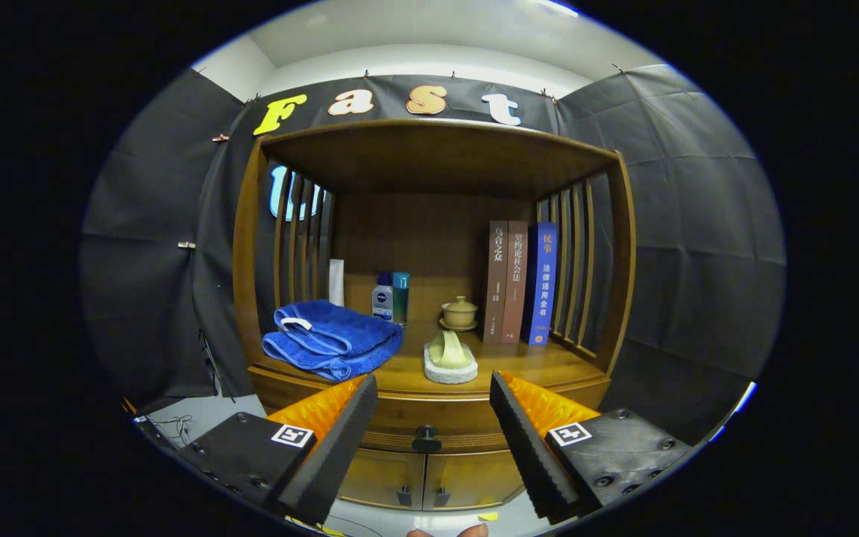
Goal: Pull open the drawer, take out the items inside it, and place them on the countertop above the cabinet.
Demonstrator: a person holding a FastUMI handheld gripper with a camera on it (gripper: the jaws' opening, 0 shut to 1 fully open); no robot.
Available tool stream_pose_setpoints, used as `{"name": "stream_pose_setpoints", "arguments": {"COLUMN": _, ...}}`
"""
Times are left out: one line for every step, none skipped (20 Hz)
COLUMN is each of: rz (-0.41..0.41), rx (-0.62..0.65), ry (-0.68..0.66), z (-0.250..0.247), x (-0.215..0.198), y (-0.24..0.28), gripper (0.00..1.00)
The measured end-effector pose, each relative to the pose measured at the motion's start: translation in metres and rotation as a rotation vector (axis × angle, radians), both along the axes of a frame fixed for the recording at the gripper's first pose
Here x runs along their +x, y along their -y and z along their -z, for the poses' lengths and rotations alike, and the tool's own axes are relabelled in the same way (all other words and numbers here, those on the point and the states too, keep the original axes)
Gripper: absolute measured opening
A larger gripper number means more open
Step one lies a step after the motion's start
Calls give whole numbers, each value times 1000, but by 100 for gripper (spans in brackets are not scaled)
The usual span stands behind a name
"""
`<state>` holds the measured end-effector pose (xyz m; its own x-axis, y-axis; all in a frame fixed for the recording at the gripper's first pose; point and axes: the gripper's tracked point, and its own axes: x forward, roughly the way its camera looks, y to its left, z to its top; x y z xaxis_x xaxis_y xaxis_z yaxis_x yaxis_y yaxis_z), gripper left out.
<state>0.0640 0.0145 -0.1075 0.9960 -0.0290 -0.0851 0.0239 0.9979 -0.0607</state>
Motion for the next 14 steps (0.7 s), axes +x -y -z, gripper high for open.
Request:
{"name": "stream_pose_setpoints", "arguments": {"rz": -1, "rx": -1, "ry": 6, "z": -8, "x": -5, "y": -1, "gripper": 99}}
{"name": "stream_pose_setpoints", "arguments": {"rz": -9, "rx": 0, "ry": 15, "z": -16, "x": -11, "y": -3, "gripper": 99}}
{"name": "stream_pose_setpoints", "arguments": {"rz": -17, "rx": 1, "ry": 23, "z": -23, "x": -17, "y": -7, "gripper": 99}}
{"name": "stream_pose_setpoints", "arguments": {"rz": -24, "rx": 4, "ry": 32, "z": -28, "x": -23, "y": -9, "gripper": 99}}
{"name": "stream_pose_setpoints", "arguments": {"rz": -31, "rx": 7, "ry": 39, "z": -33, "x": -29, "y": -11, "gripper": 99}}
{"name": "stream_pose_setpoints", "arguments": {"rz": -37, "rx": 9, "ry": 44, "z": -37, "x": -35, "y": -14, "gripper": 99}}
{"name": "stream_pose_setpoints", "arguments": {"rz": -43, "rx": 10, "ry": 47, "z": -40, "x": -38, "y": -16, "gripper": 99}}
{"name": "stream_pose_setpoints", "arguments": {"rz": -48, "rx": 9, "ry": 44, "z": -41, "x": -40, "y": -18, "gripper": 99}}
{"name": "stream_pose_setpoints", "arguments": {"rz": -52, "rx": 9, "ry": 44, "z": -42, "x": -42, "y": -19, "gripper": 99}}
{"name": "stream_pose_setpoints", "arguments": {"rz": -55, "rx": 9, "ry": 43, "z": -42, "x": -42, "y": -20, "gripper": 99}}
{"name": "stream_pose_setpoints", "arguments": {"rz": -56, "rx": 9, "ry": 43, "z": -43, "x": -43, "y": -20, "gripper": 99}}
{"name": "stream_pose_setpoints", "arguments": {"rz": -57, "rx": 10, "ry": 45, "z": -43, "x": -43, "y": -20, "gripper": 99}}
{"name": "stream_pose_setpoints", "arguments": {"rz": -54, "rx": 11, "ry": 48, "z": -44, "x": -42, "y": -19, "gripper": 99}}
{"name": "stream_pose_setpoints", "arguments": {"rz": -52, "rx": 11, "ry": 51, "z": -45, "x": -43, "y": -19, "gripper": 99}}
